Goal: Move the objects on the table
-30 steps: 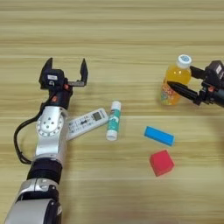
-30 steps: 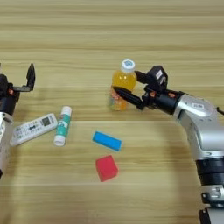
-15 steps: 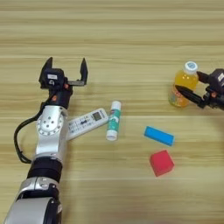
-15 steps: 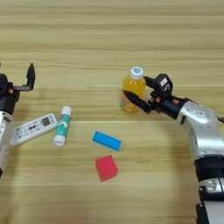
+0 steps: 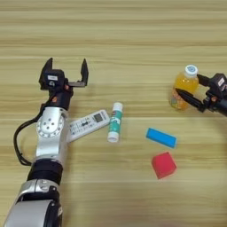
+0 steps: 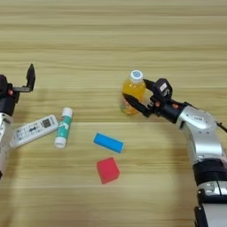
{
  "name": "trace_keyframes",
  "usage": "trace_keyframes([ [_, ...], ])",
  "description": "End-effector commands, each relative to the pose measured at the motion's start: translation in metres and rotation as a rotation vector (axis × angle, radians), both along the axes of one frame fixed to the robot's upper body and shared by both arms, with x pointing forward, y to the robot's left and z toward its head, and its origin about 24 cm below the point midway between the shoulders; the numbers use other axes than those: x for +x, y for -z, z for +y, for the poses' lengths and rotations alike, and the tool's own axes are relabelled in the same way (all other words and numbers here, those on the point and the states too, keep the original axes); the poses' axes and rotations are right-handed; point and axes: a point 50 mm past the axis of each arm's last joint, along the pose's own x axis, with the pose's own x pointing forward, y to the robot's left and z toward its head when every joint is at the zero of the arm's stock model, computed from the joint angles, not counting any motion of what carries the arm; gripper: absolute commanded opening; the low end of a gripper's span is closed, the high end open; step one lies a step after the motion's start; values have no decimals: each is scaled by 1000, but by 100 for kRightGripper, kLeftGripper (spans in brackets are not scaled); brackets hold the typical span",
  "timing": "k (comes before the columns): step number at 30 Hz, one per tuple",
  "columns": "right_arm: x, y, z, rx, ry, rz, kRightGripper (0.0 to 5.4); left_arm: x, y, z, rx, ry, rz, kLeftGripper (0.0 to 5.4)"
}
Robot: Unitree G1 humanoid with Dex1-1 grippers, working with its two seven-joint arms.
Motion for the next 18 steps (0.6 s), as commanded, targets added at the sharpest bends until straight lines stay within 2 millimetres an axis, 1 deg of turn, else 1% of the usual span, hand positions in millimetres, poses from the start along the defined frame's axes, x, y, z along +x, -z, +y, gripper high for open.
trace_keyframes([
  [1, 1, 1, 0, 5, 7, 0, 395, 1, -1, 2, 15, 2, -7, 540],
  [5, 1, 1, 0, 6, 11, -2, 438, 1, -1, 3, 16, 1, -7, 540],
  [6, 2, 1, 0, 6, 11, -3, 438, 1, -1, 3, 16, 1, -7, 540],
  [11, 4, -3, -1, 16, 25, -20, 500, 1, -1, 3, 16, 2, -7, 540],
  [12, 5, -5, -1, 19, 27, -26, 521, 1, -1, 3, 16, 2, -7, 540],
  [14, 6, -7, -1, 24, 31, -37, 535, 1, -1, 2, 16, 3, -7, 540],
  [18, 6, -11, -1, 26, 33, -51, 535, 1, -1, 2, 15, 3, -7, 540],
])
